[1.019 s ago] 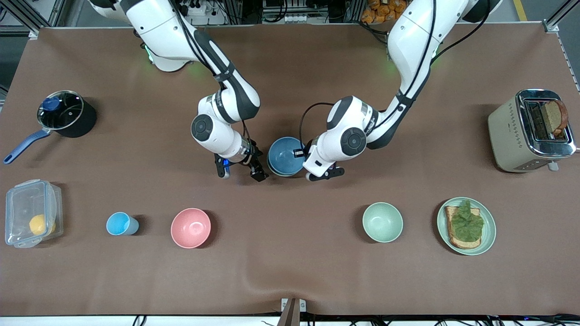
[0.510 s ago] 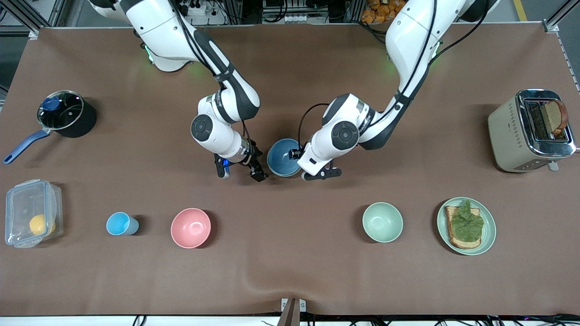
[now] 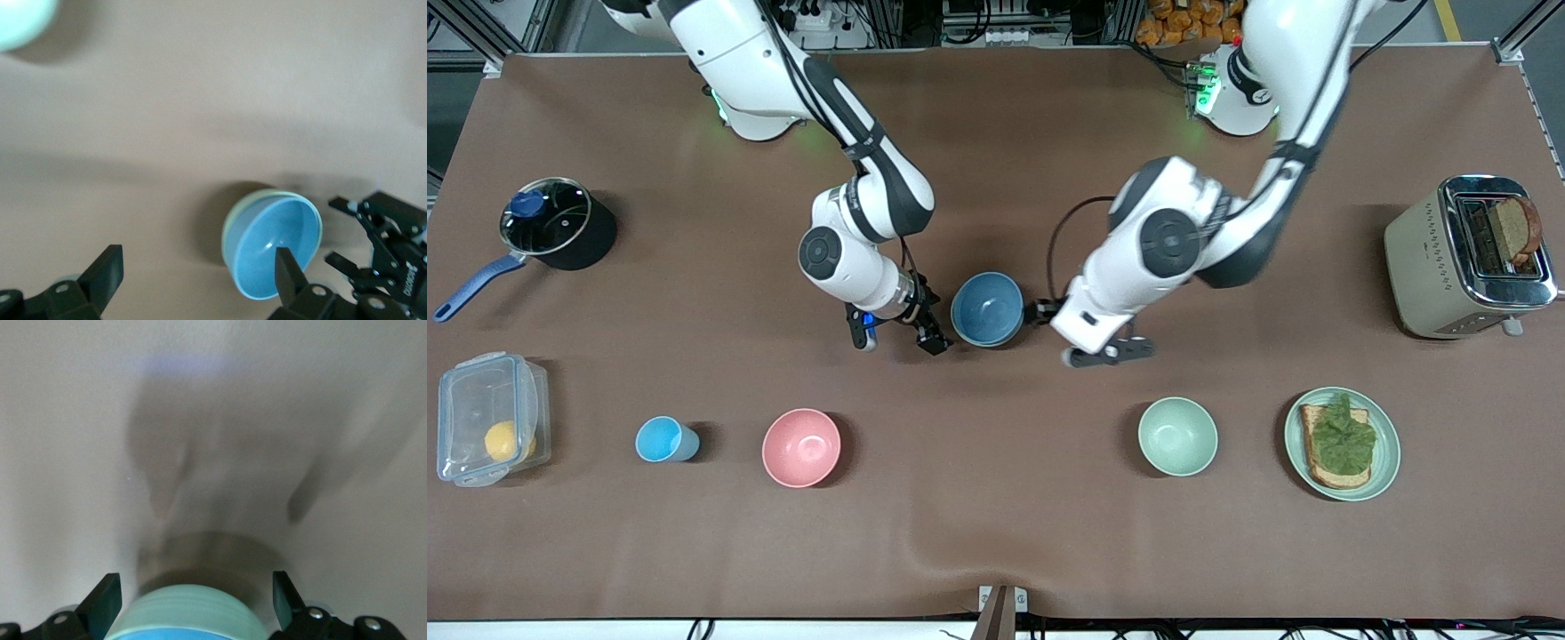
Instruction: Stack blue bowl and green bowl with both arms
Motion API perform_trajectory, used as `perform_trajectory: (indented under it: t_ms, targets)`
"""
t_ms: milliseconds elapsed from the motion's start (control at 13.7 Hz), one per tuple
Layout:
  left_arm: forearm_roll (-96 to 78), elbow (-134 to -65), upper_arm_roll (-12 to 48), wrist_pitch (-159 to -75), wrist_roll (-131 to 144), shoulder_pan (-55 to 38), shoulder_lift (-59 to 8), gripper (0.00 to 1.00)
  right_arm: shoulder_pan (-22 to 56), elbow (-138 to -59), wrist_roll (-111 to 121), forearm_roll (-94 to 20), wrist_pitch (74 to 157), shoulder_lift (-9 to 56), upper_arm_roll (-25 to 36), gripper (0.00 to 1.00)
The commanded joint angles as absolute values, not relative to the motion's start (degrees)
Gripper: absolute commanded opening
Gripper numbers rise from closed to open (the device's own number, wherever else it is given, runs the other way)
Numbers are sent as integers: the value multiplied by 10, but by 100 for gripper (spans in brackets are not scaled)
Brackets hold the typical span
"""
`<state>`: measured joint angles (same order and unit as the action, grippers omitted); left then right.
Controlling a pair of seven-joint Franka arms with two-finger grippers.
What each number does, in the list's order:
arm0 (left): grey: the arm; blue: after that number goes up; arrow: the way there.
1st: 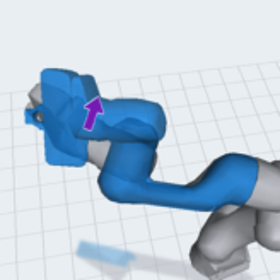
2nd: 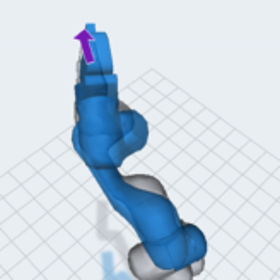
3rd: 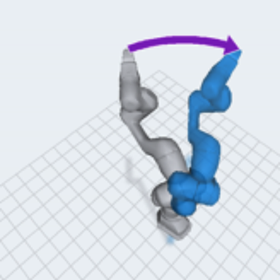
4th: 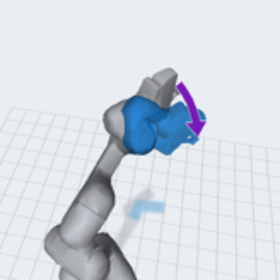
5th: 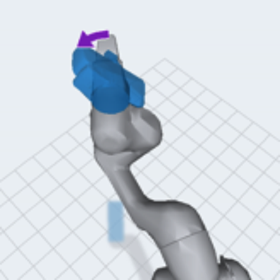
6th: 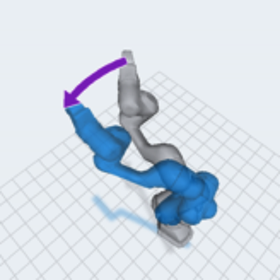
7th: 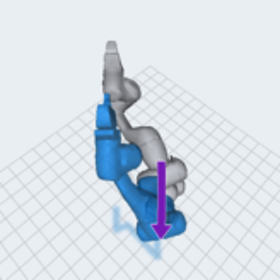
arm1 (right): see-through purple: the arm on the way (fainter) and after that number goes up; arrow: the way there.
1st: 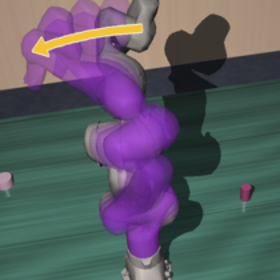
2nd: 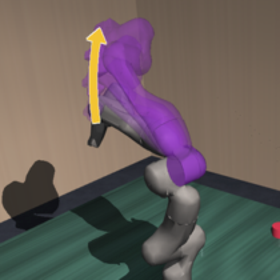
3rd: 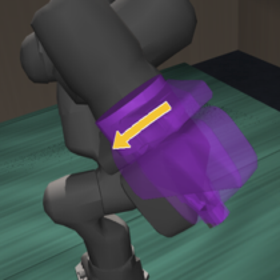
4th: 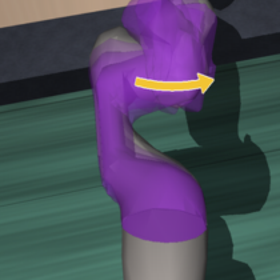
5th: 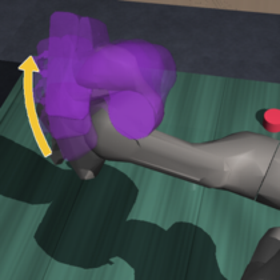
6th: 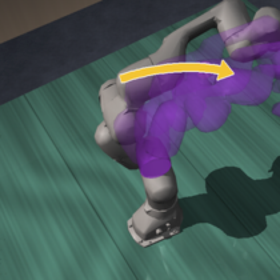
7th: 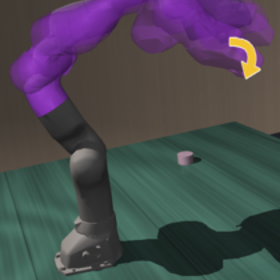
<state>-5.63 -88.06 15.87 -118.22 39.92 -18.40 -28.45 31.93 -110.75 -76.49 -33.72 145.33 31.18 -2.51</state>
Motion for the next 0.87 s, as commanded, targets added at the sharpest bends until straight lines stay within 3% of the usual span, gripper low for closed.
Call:
perform_trajectory:
  t_ms: [0,364,801]
  targets:
    - [0,-867,161,-1138,412,-139,-248,100,264,-1132,-684,-345,1343,244,-22,100]
    - [76,-866,162,-1094,384,-77,-186,100,229,-1108,-649,-218,1144,193,40,100]
    - [65,-846,161,-989,222,4,-123,100,127,-1051,-454,-162,971,175,50,100]
